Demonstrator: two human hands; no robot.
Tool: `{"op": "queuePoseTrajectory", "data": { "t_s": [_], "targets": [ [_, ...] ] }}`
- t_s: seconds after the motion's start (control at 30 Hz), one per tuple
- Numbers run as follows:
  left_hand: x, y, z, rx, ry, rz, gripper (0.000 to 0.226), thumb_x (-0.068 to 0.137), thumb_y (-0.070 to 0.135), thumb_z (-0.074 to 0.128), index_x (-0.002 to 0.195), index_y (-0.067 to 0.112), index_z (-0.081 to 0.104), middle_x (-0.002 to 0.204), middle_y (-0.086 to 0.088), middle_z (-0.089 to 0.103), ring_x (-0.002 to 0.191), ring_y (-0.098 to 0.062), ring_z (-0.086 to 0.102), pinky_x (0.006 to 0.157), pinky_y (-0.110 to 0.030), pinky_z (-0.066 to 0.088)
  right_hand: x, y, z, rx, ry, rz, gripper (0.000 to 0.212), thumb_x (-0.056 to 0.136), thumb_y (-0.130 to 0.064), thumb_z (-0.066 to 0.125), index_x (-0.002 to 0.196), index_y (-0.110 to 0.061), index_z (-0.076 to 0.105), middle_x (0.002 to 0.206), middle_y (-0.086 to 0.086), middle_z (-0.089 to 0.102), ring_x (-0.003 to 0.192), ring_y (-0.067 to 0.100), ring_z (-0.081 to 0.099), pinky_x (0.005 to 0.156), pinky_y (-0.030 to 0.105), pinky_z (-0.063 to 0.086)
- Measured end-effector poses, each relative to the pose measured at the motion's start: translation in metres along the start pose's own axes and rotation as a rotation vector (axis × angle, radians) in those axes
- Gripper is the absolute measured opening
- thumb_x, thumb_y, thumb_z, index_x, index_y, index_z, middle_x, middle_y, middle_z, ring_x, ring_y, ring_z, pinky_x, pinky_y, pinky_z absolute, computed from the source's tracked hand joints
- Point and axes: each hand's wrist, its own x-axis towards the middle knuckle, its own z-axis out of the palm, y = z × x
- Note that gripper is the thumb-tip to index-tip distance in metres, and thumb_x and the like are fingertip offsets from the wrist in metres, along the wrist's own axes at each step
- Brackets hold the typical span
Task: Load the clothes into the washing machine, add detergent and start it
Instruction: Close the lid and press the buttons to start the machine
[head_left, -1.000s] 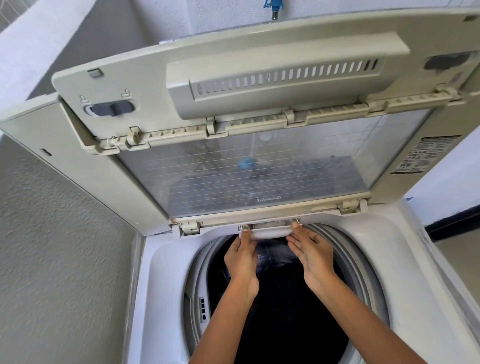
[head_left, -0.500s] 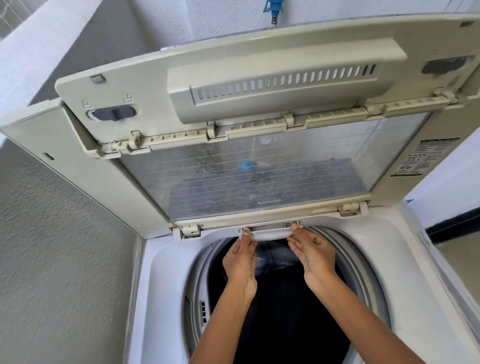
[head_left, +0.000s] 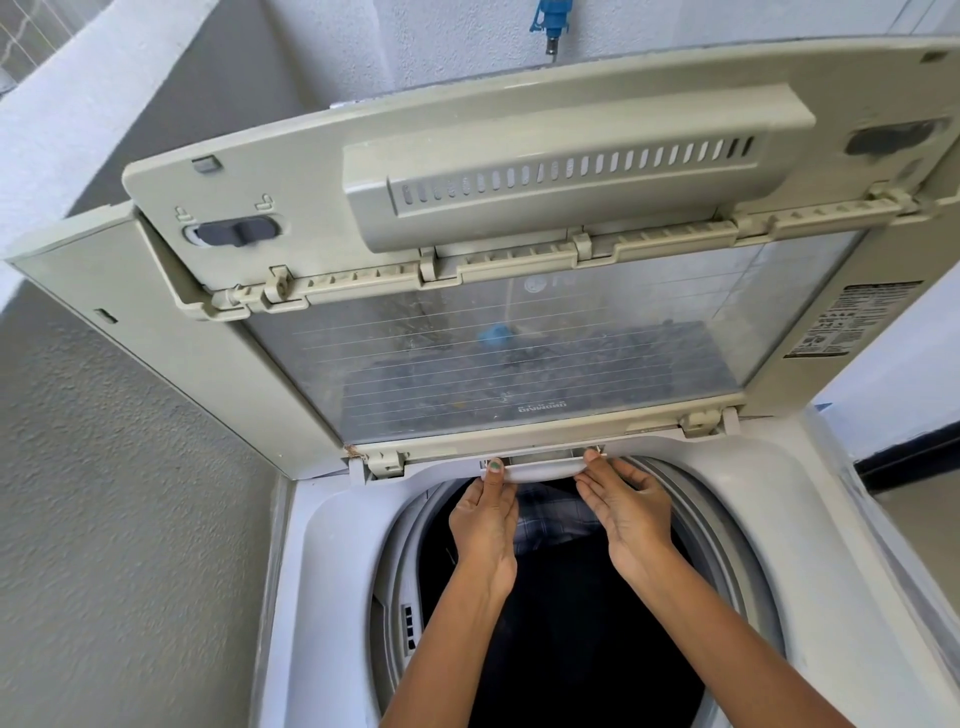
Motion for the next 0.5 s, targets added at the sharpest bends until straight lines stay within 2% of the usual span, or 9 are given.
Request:
{"op": "queuePoseTrajectory", "data": {
  "t_s": [0.07,0.2,0.3,0.4,0.5],
  "targets": [
    [0.002,-0.001,-0.001,0.002,-0.005,0.004,0.014,0.09,0.017,0.061,0.097,0.004,0.063,0.1,-0.008,0.069,0.101,-0.019,0.064,0.103,-0.031,0.042,0.0,-0.001,-0.001,0.012,-0.014,-0.002,0.049,0.078,-0.001,0.072,0.122,0.007,0.052,0.111,0.024,0.065,0.098,0.027,0.067,0.076,0.029,0.058],
    [0.006,-0.005,-0.001,0.005,0.005,0.031,0.02,0.09,0.018,0.061,0.104,0.002,0.063,0.103,-0.009,0.068,0.101,-0.019,0.064,0.104,-0.032,0.043,0.001,-0.002,0.001,0.015,-0.012,0.012,0.047,0.079,0.002,0.07,0.121,0.006,0.052,0.113,0.025,0.064,0.099,0.028,0.066,0.084,0.034,0.057],
    [0.009,-0.008,-0.001,0.002,0.021,0.057,0.029,0.091,0.018,0.061,0.112,-0.001,0.062,0.106,-0.01,0.068,0.101,-0.019,0.064,0.104,-0.033,0.043,0.003,-0.001,0.0,0.013,-0.023,0.021,0.049,0.078,0.001,0.071,0.123,0.007,0.052,0.114,0.024,0.064,0.1,0.028,0.066,0.076,0.03,0.058],
    [0.01,-0.012,-0.001,0.005,0.036,0.088,0.032,0.09,0.02,0.063,0.113,-0.002,0.063,0.105,-0.011,0.069,0.103,-0.021,0.065,0.101,-0.033,0.046,0.006,-0.001,-0.001,0.002,-0.015,0.03,0.051,0.077,0.0,0.073,0.123,0.007,0.053,0.115,0.025,0.063,0.1,0.029,0.066,0.075,0.03,0.059],
    [0.012,-0.015,0.0,0.006,0.065,0.126,0.03,0.088,0.02,0.064,0.109,-0.001,0.065,0.101,-0.009,0.071,0.097,-0.018,0.067,0.093,-0.028,0.053,0.008,-0.001,-0.001,-0.013,-0.002,0.042,0.051,0.076,0.0,0.073,0.122,0.007,0.052,0.113,0.026,0.063,0.099,0.03,0.066,0.081,0.034,0.058]
  ]
}}
